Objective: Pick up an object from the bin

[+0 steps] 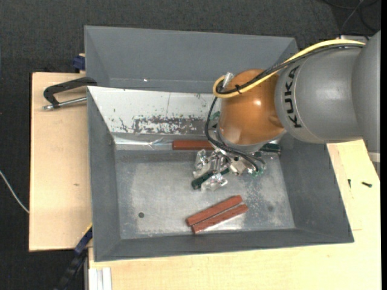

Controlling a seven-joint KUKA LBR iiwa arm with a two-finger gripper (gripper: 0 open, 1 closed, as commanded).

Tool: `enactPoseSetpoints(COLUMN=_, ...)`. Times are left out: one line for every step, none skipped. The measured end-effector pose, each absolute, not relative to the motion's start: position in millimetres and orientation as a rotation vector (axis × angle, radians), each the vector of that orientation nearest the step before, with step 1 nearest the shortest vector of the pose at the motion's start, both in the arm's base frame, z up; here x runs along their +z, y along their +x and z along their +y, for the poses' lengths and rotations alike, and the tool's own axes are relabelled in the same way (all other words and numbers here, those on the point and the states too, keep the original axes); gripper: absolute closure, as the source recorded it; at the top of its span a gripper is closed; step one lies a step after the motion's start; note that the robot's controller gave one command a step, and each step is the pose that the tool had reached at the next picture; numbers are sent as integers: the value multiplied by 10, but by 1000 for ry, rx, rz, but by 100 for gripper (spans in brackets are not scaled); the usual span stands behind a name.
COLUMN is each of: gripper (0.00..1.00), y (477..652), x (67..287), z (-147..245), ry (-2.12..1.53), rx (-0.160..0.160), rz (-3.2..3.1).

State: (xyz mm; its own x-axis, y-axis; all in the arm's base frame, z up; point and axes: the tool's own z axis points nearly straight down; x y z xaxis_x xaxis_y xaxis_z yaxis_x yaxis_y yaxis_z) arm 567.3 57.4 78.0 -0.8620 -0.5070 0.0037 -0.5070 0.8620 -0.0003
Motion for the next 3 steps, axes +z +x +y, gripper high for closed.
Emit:
enactPoseSetpoints(gripper=100, y=5773, x=1957, z=346, ry=804, rx=-1, rz=-3044)
enactPoseSetpoints(gripper=100, y=5771, x=1955, z=346, ry=803, rx=-2, rz=-3043)
enactPoseSetpoints(gripper=100, y=5954, x=3059, z=380, ry=1416, rx=2, rz=-2816)
